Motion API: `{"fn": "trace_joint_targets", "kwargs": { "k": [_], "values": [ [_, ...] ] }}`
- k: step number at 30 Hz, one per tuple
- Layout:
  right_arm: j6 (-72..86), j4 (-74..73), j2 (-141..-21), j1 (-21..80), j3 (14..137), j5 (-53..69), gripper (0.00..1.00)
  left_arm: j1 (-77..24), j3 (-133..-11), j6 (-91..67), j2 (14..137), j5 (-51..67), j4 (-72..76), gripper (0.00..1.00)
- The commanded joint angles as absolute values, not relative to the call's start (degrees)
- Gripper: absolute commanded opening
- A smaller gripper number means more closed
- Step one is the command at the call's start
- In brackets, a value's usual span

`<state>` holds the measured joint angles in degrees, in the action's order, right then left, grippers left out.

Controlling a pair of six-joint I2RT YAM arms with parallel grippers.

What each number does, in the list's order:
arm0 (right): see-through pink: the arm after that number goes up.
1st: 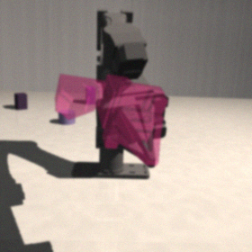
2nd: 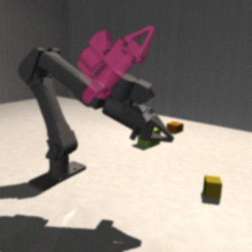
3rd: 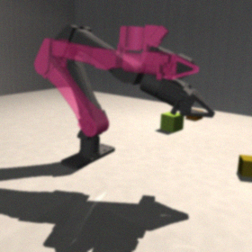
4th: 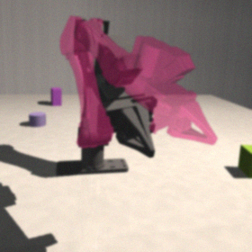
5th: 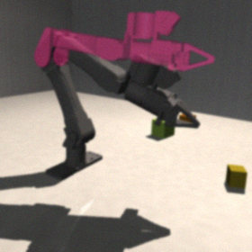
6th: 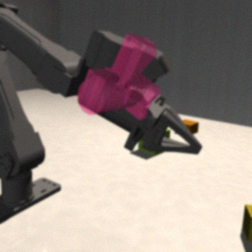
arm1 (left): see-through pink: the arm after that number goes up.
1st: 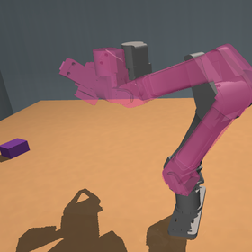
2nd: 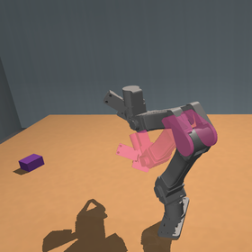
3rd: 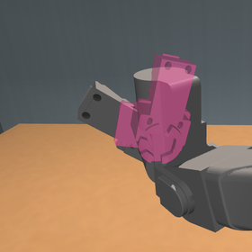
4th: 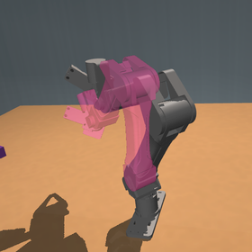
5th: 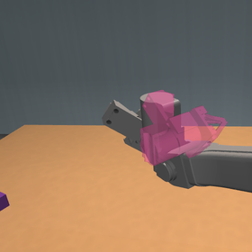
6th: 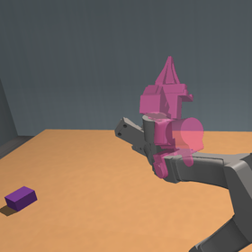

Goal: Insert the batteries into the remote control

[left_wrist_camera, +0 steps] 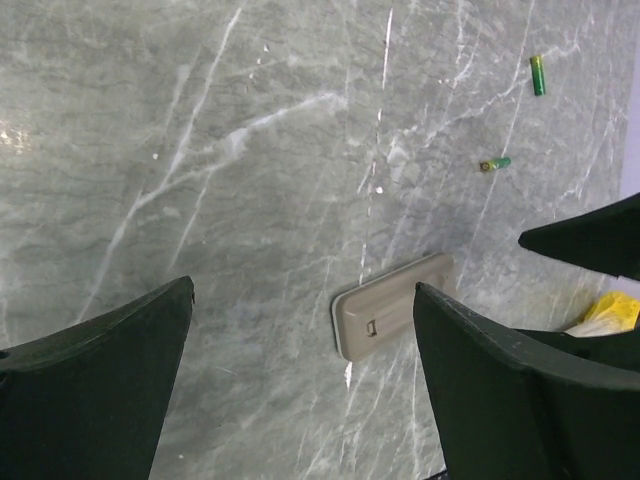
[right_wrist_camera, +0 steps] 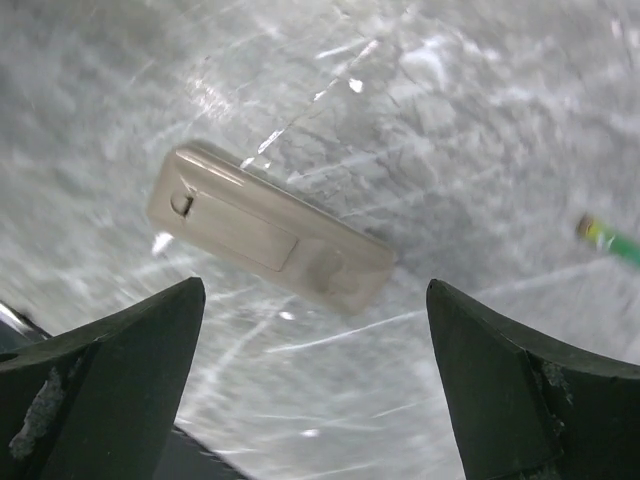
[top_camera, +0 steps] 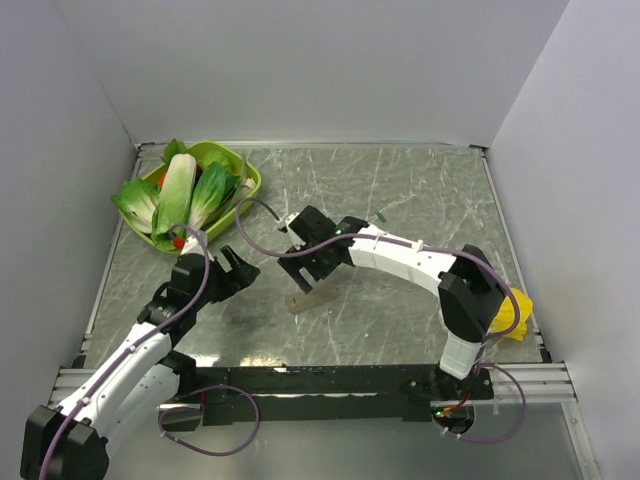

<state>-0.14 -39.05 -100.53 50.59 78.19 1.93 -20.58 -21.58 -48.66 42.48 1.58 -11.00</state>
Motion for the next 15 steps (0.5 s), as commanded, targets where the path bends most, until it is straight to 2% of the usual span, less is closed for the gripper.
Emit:
{"fn": "trace_joint_targets", "kwargs": {
  "k": [1,5,15],
  "values": [
    [18.18,-43.15,-99.93,54.75,80.94,-7.73,0.99,-21.79,-21.53,-50.53,40.78,0.35,-11.16,0.94],
    [21.97,-42.8,-102.47,56.77,82.0,-9.67,0.93,-23.64,-21.18,-50.89,39.82,0.09,-11.51,0.94],
    [26.54,-41.13,-107.49,58.27,83.06,-14.41,0.92,-26.28,-17.32,-54.05,36.92,-3.16,-10.55,0.92]
  ]
}}
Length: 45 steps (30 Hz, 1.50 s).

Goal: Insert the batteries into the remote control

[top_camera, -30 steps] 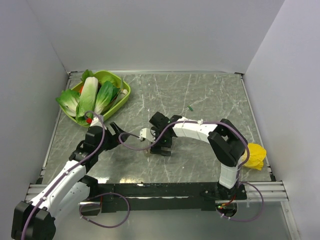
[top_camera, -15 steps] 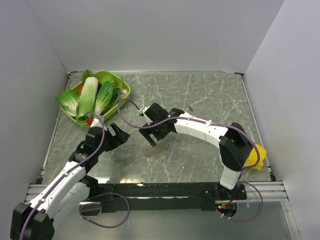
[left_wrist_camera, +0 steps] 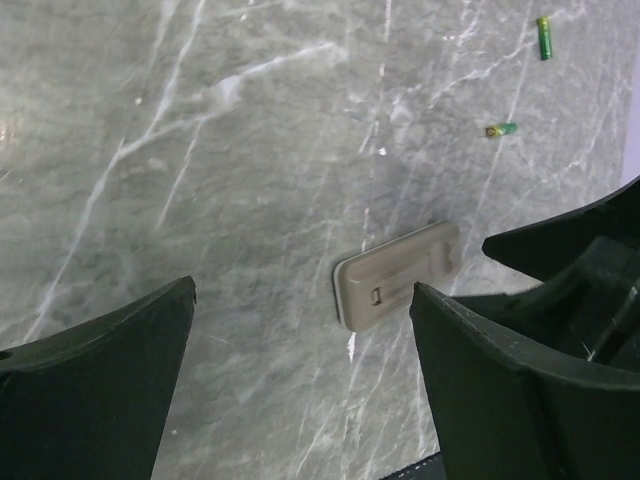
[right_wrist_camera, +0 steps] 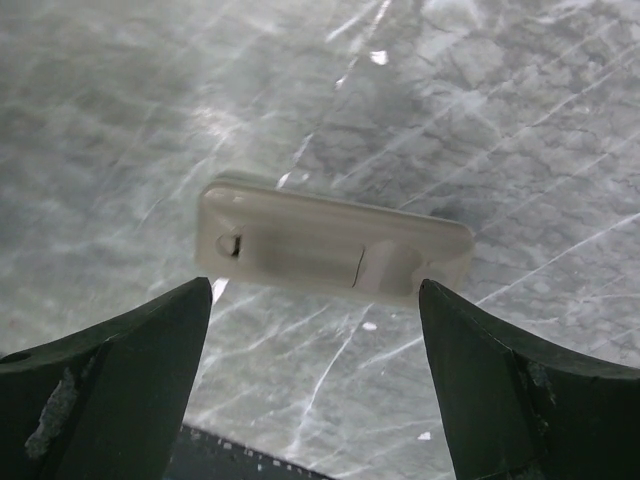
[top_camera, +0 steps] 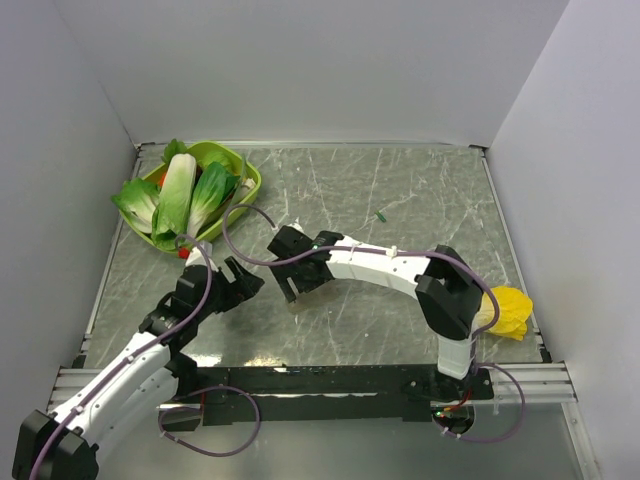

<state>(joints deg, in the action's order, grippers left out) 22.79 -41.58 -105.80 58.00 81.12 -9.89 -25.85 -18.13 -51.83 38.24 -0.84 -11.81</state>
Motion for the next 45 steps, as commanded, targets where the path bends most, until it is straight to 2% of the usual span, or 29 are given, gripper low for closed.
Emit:
{"fn": "trace_joint_targets", "kwargs": {
  "k": [1,11,40,45],
  "values": [
    [26.63,-41.05,-107.66,58.27,82.88,-14.59,0.92,-26.37,-17.31,-54.14,36.83,-3.34,-10.55,0.92],
    [27.33,-36.65,-108.19,58.62,80.6,-13.45,0.92,-27.07,-17.49,-53.96,36.83,-4.04,-10.63,0.92],
    [29.0,-36.3,-110.3,59.24,76.56,-12.22,0.92,-27.25,-17.4,-53.79,37.18,-4.13,-10.46,0.93],
    [29.53,-37.53,-110.83,58.98,75.33,-12.39,0.89,-27.33,-17.4,-53.88,37.18,-4.13,-10.46,0.93]
  ]
}}
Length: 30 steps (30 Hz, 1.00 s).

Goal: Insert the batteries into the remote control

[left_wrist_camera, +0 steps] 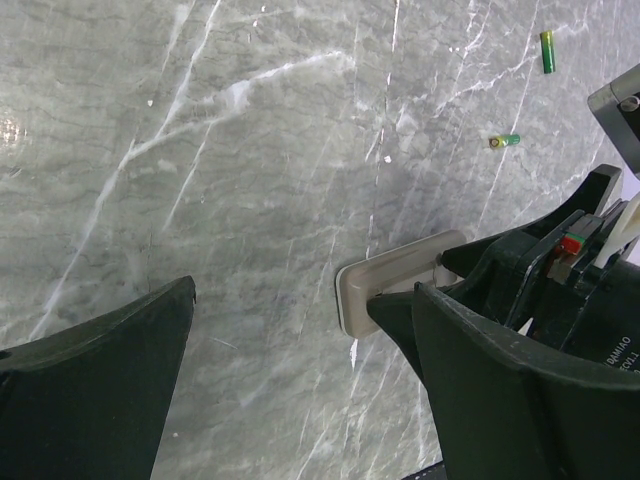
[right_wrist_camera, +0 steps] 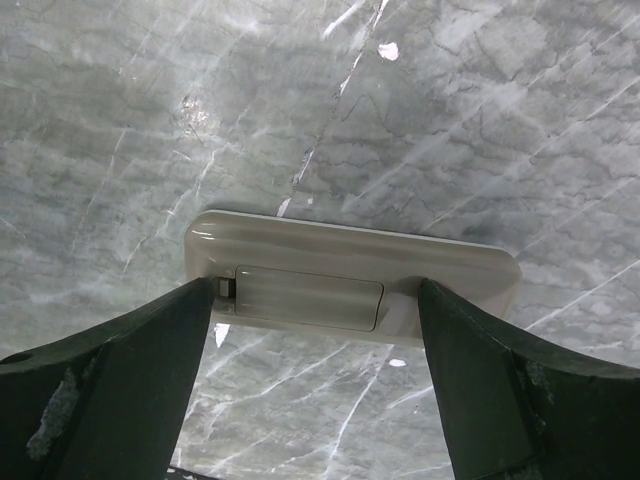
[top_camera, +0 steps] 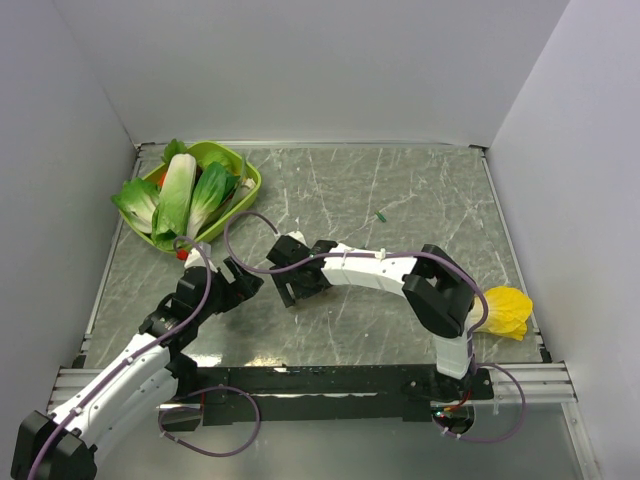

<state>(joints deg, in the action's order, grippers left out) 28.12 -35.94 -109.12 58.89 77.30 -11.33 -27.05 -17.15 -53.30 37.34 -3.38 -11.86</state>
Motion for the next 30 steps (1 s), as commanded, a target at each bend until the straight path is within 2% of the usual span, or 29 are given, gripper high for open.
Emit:
{"fn": "trace_joint_targets", "kwargs": {
  "k": [1,8,13,21,24,28,30],
  "values": [
    [29.79,-37.44,-110.83,58.8,74.89,-12.22,0.88,-27.33,-17.4,-53.79,37.26,-4.13,-10.37,0.93],
    [30.41,-36.48,-110.56,57.66,71.63,-10.73,0.72,-27.42,-17.58,-53.79,37.53,-4.13,-10.46,0.93],
    [30.24,-36.21,-110.57,57.22,69.7,-10.28,0.69,-27.42,-17.58,-53.7,37.53,-3.96,-10.46,0.93],
    [28.57,-40.43,-114.08,58.1,71.1,-11.25,0.7,-27.42,-17.58,-53.7,37.7,-3.78,-10.63,0.93],
    [28.65,-40.26,-113.12,58.1,70.23,-12.12,0.65,-27.42,-17.75,-53.61,37.88,-3.78,-10.72,0.93],
    [28.57,-40.51,-110.49,58.1,70.57,-13.71,0.52,-27.42,-17.84,-53.53,38.14,-3.52,-10.55,0.93],
    [28.65,-40.25,-109.17,58.27,70.93,-14.76,0.5,-27.42,-18.02,-53.44,38.32,-3.52,-10.55,0.93]
  ]
}}
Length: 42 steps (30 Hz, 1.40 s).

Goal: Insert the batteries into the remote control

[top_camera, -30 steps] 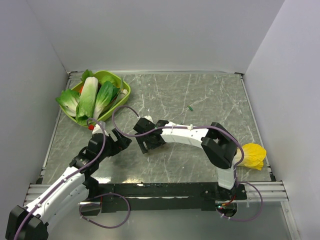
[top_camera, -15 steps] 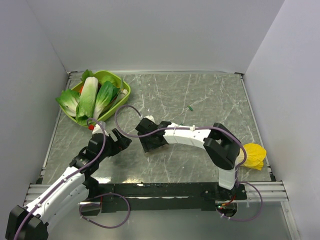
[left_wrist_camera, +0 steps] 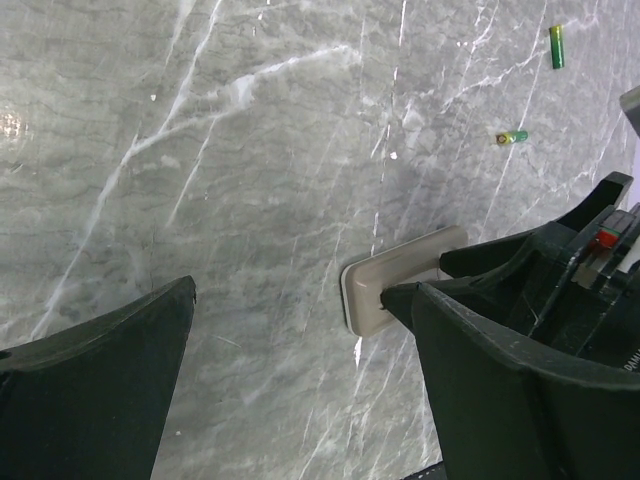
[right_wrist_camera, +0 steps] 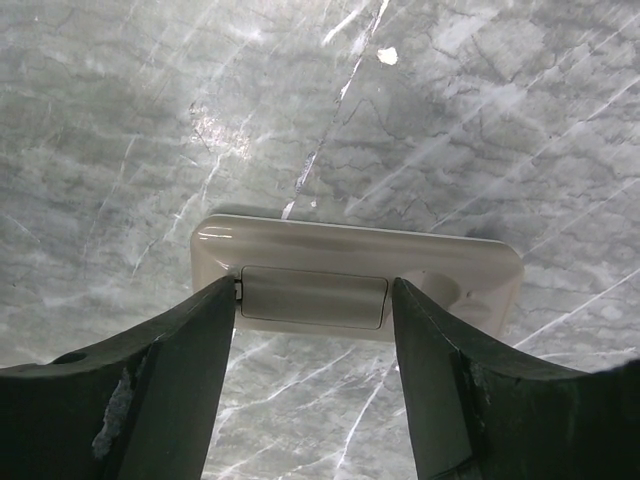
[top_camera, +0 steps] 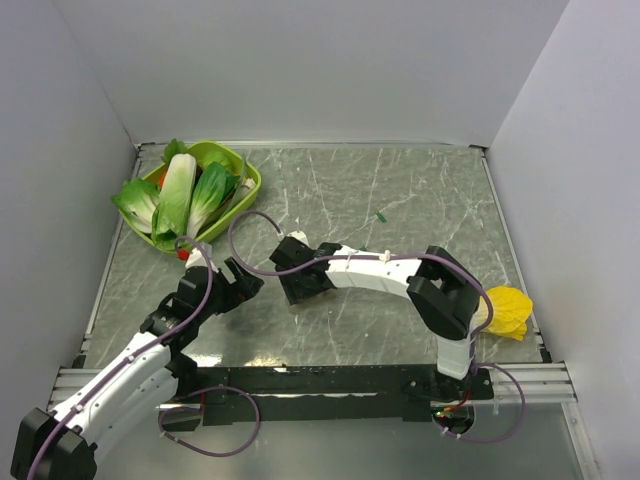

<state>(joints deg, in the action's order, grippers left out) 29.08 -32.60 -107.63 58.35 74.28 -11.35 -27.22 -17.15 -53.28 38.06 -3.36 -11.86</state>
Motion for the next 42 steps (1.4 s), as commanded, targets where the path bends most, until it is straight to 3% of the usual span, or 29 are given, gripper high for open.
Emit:
{"fn": "trace_joint_targets", "kwargs": {
  "k": [1,6,10,14,21,27,32,42],
  "values": [
    [28.65,-40.69,-108.29,58.1,71.19,-16.16,0.46,-27.33,-18.1,-53.35,38.41,-3.52,-10.55,0.93],
    [28.04,-41.48,-106.44,58.18,72.16,-19.07,0.21,-27.42,-18.19,-53.35,38.67,-3.43,-10.63,0.93],
    [28.13,-41.05,-103.9,58.01,71.72,-18.72,0.21,-27.42,-18.28,-53.09,38.94,-2.9,-10.2,0.93],
    [27.86,-38.85,-99.76,55.74,70.58,-14.26,0.28,-27.42,-18.11,-52.47,39.29,-1.67,-9.14,0.93],
    [20.49,-30.88,-92.39,46.52,64.61,-0.31,0.66,-27.42,-18.19,-50.8,41.31,1.84,-5.98,0.98],
    [8.63,-23.38,-92.89,41.57,58.8,17.71,0.78,-27.42,-20.39,-49.83,45.52,4.74,-6.06,0.99],
    [3.95,-22.33,-98.25,41.4,59.94,22.58,0.79,-27.42,-21.88,-49.75,47.19,5.36,-7.29,0.99],
    [13.09,-18.28,-96.86,47.01,56.25,26.72,0.79,-27.42,-22.59,-50.36,47.99,6.59,-9.49,0.99]
  ]
}}
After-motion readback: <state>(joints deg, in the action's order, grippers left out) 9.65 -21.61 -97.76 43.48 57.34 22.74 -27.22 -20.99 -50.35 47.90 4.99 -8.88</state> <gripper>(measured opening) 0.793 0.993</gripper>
